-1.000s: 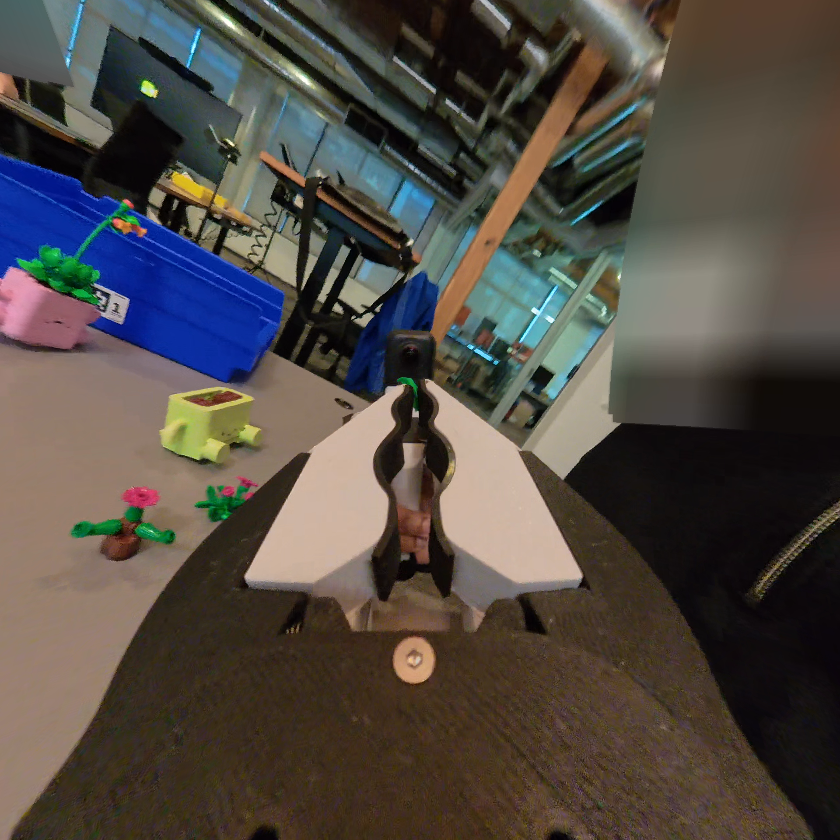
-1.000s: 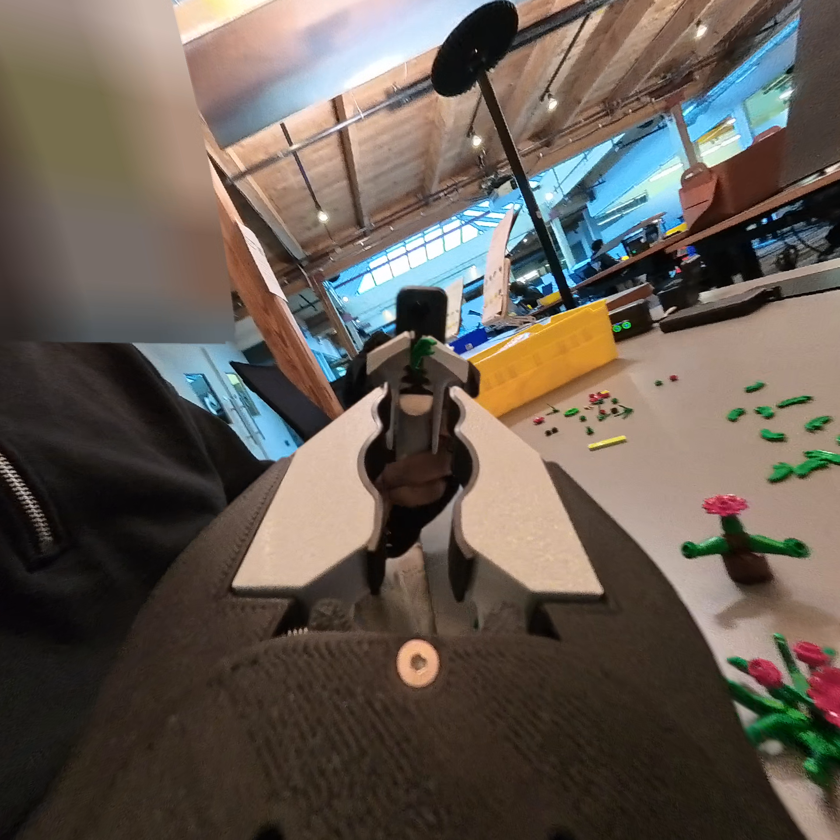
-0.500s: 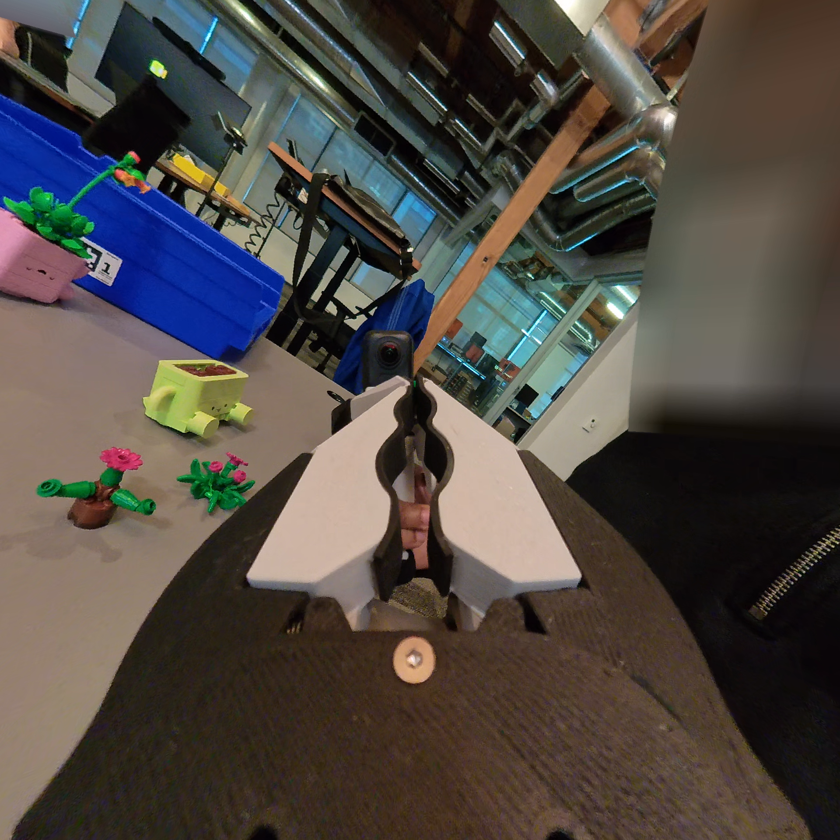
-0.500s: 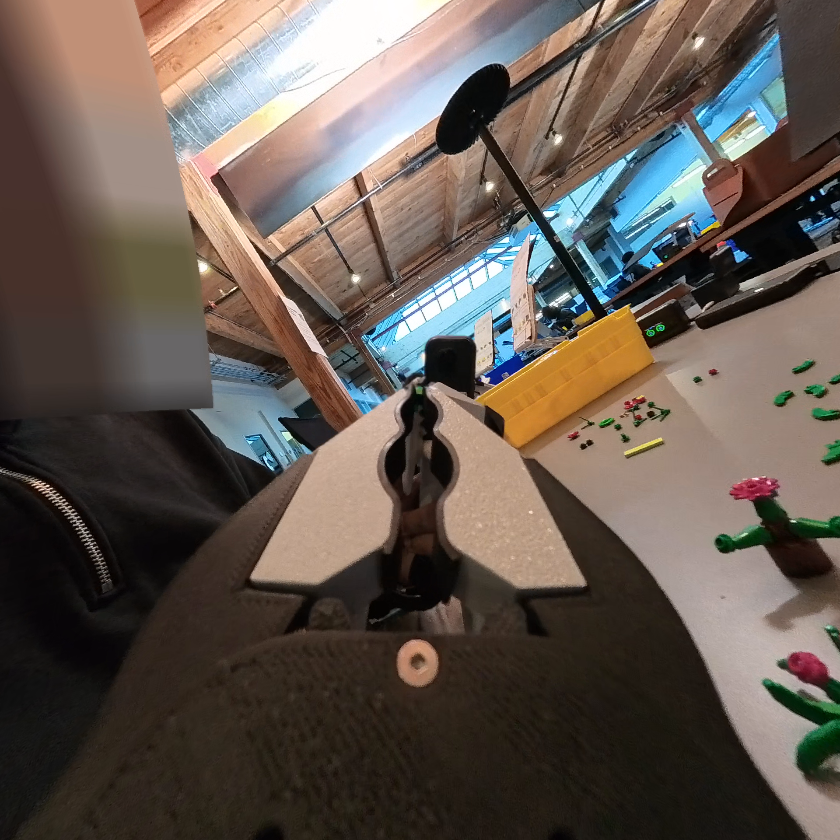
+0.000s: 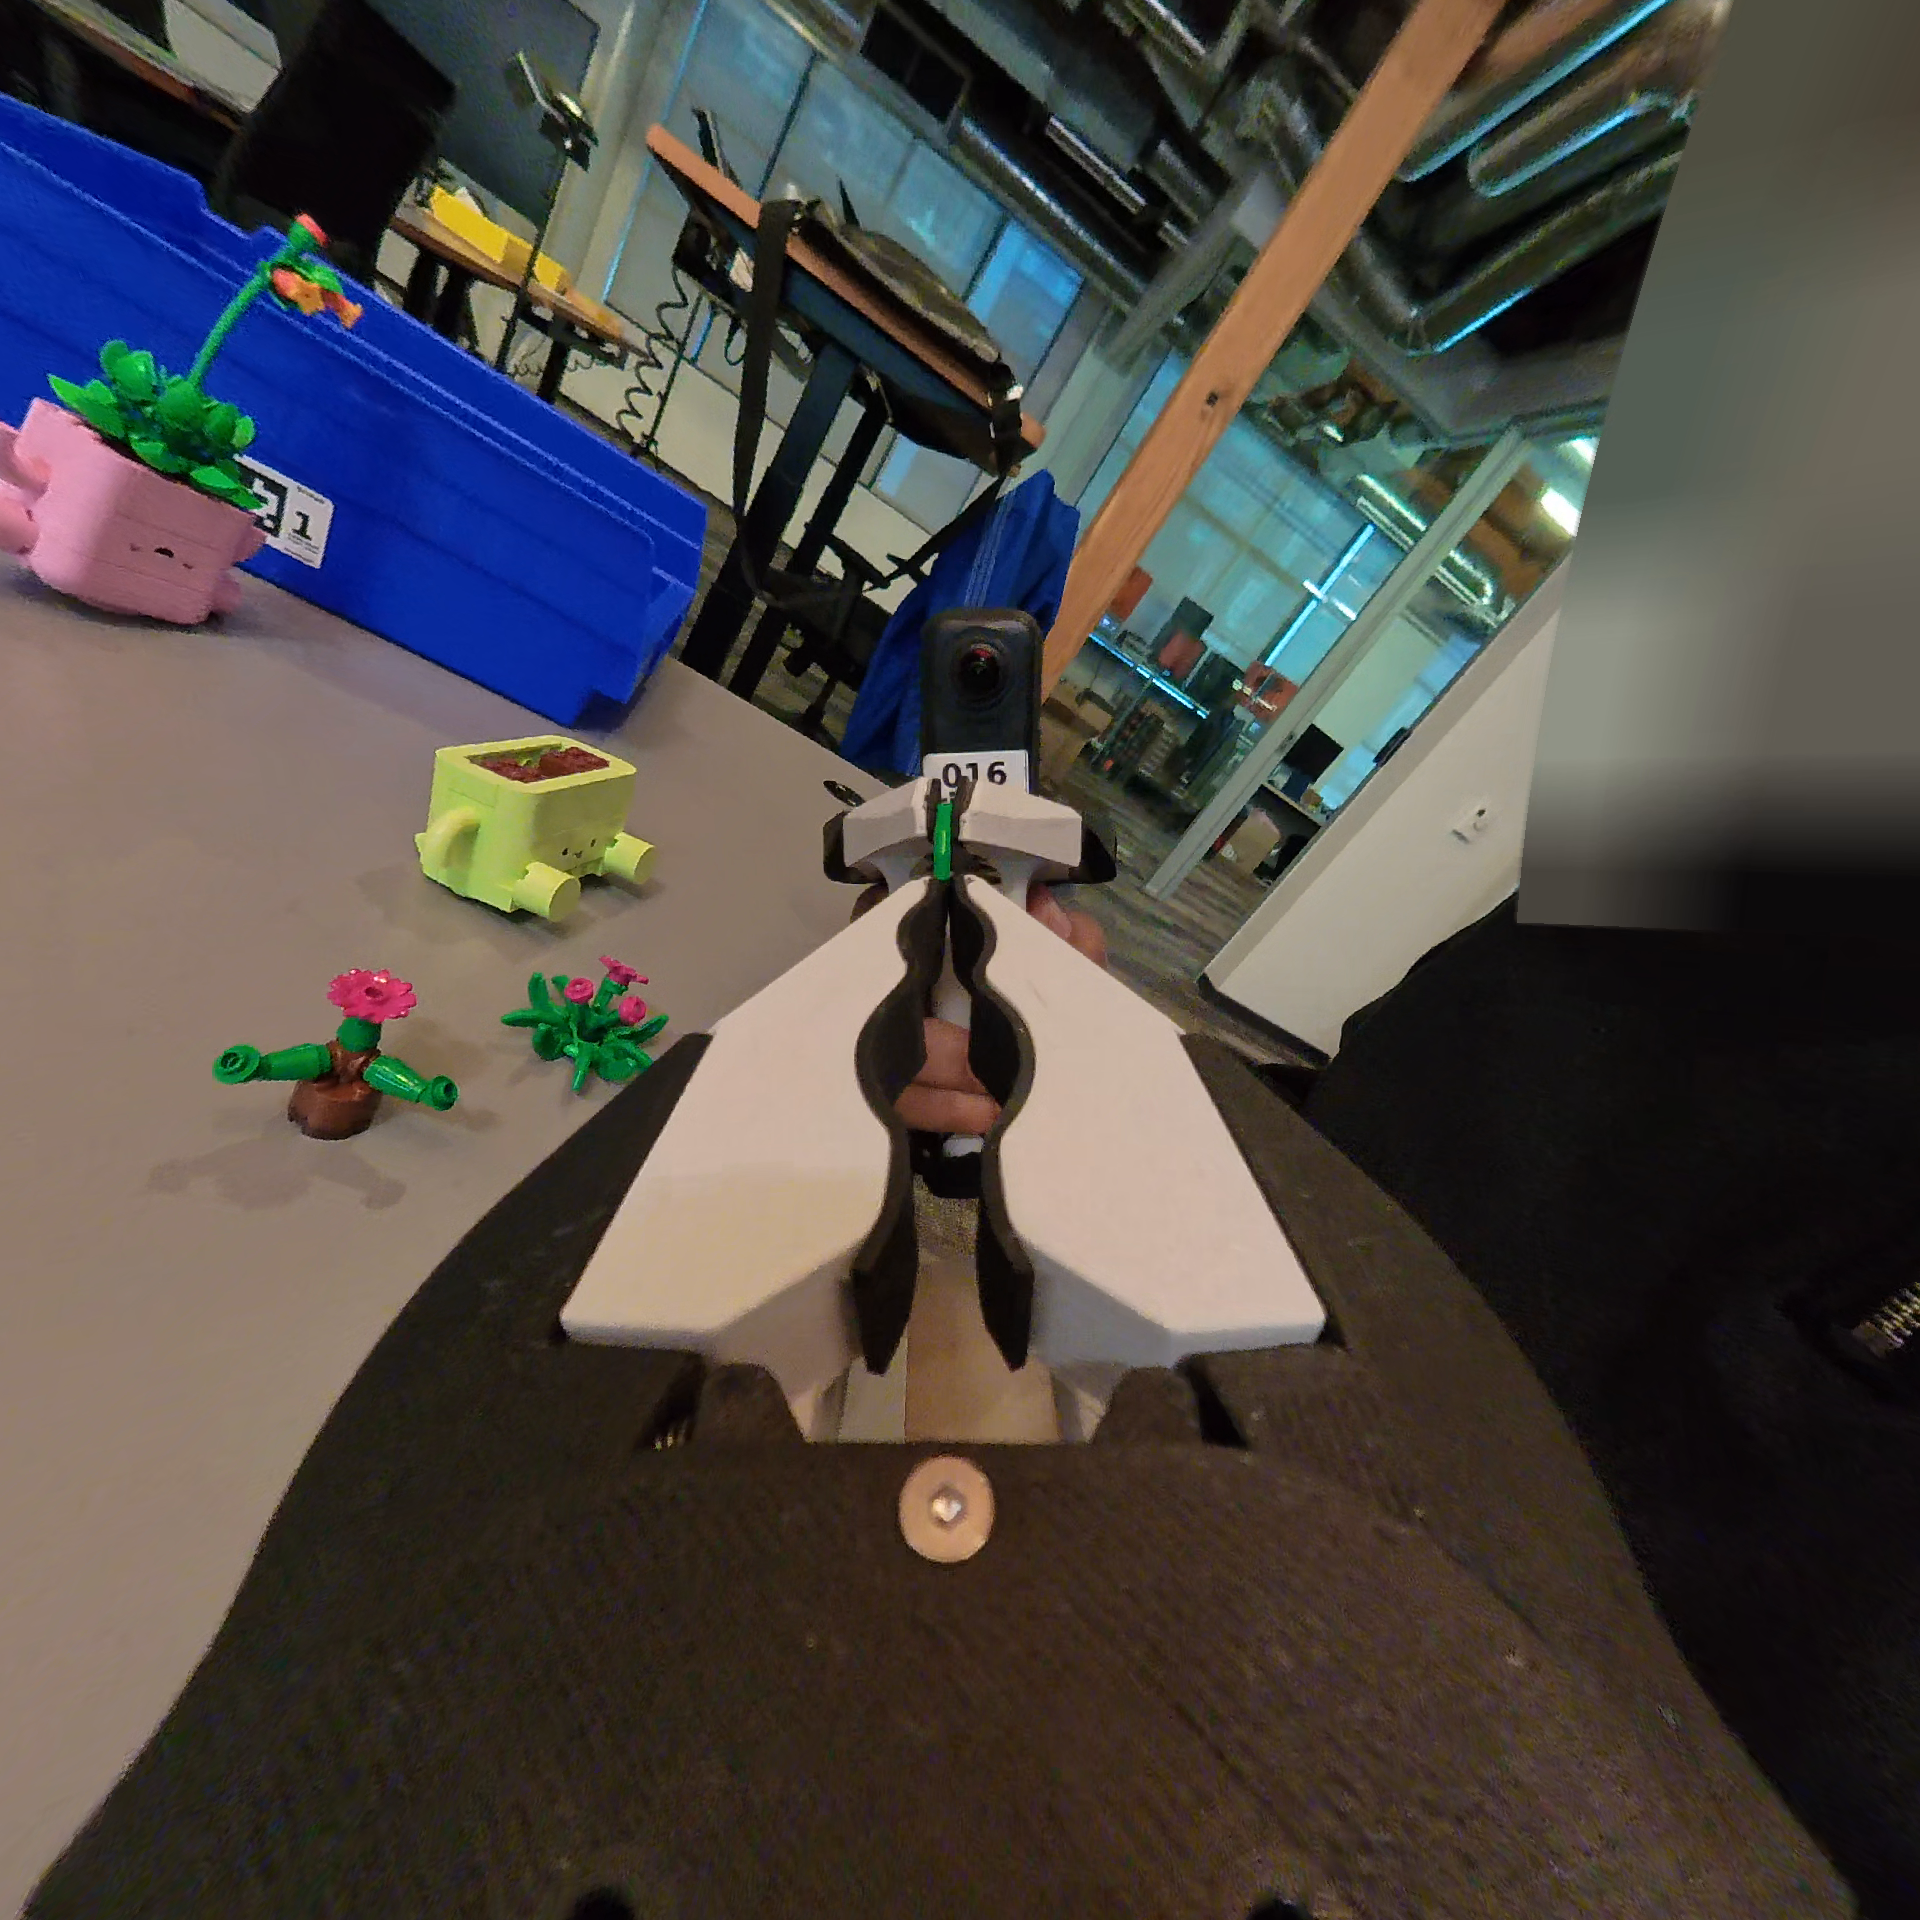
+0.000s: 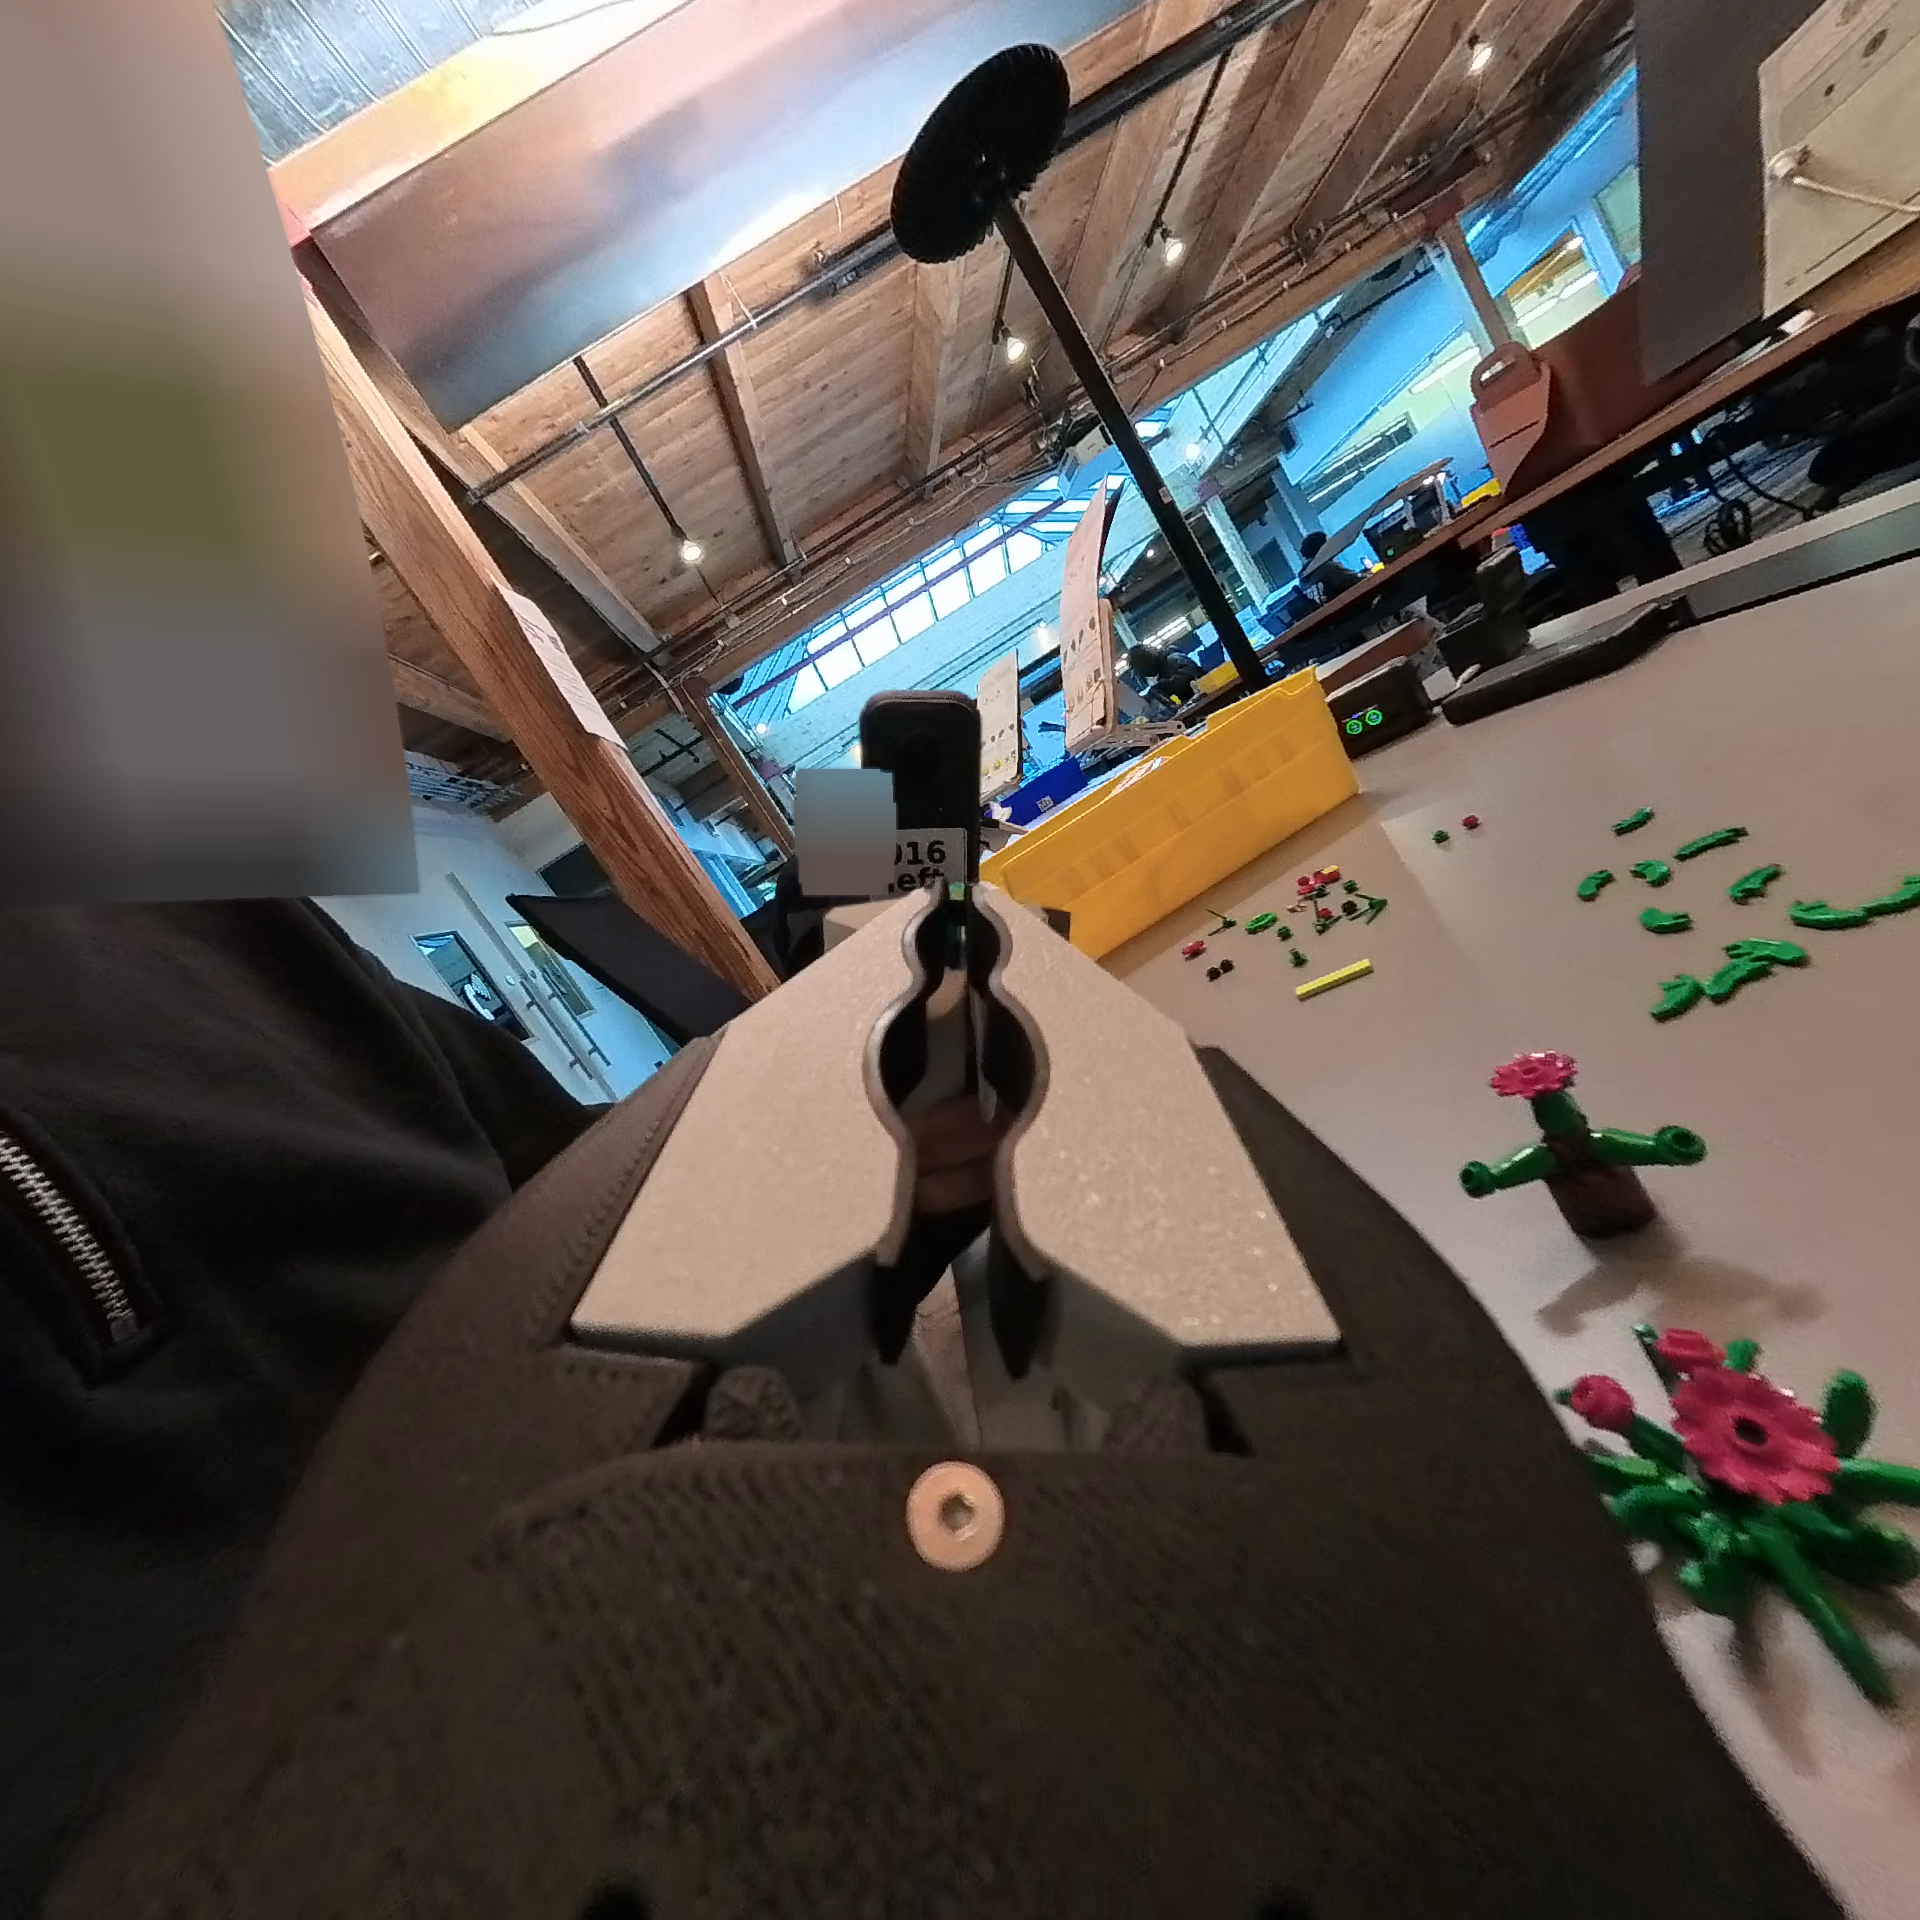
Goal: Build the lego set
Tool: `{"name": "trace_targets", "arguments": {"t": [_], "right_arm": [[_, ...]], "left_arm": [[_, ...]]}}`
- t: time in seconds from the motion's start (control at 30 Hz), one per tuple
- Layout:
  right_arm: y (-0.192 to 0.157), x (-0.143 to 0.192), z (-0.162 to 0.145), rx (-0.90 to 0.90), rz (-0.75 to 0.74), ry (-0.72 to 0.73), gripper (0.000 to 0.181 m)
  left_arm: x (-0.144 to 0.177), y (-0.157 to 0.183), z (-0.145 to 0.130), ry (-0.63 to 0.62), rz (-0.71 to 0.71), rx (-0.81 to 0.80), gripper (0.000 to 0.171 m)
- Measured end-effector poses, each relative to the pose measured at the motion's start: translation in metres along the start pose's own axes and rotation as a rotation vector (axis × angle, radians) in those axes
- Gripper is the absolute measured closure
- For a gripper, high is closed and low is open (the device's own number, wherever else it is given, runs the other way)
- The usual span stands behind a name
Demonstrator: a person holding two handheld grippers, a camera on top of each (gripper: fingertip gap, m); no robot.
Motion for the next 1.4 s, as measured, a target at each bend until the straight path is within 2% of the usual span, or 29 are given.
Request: {"name": "trace_targets", "arguments": {"t": [0.23,0.4,0.5,0.83,1.03,1.17,1.3,1.4], "right_arm": [[-0.001,-0.002,-0.002,0.013,-0.003,-0.018,0.181],[0.0,0.001,0.0,0.032,-0.018,-0.028,0.181],[0.0,0.0,-0.002,0.035,-0.021,-0.045,0.181],[-0.001,-0.006,-0.006,0.046,-0.024,-0.063,0.181],[-0.001,-0.003,-0.003,0.054,-0.033,-0.052,0.181],[0.0,-0.002,-0.004,0.07,-0.048,-0.081,0.181],[-0.001,-0.003,-0.005,0.254,-0.189,-0.212,0.181],[-0.001,-0.003,-0.011,0.552,-0.348,-0.389,0.18]], "left_arm": [[-0.005,0.002,-0.005,-0.042,0.007,-0.02,0.171],[0.002,-0.003,0.001,-0.006,0.02,-0.012,0.166],[0.002,-0.002,0.002,-0.017,0.031,-0.032,0.171],[-0.006,0.003,-0.007,-0.069,0.001,-0.011,0.171],[-0.004,0.001,-0.004,-0.042,0.005,-0.008,0.171],[0.004,-0.002,0.003,-0.01,0.022,-0.04,0.157],[0.009,-0.009,0.007,-0.056,0.052,-0.015,0.156],[0.009,-0.018,0.002,-0.097,0.026,0.13,0.155]]}}
Point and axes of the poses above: each gripper's, where its closed fingertips meet, x back along the fingers, z out of its top, y = z × x across the jaws, the point moved 6 cm from there along x, back along the fingers, and after that the axes turned 7 degrees about z, right-handed, at the moved point
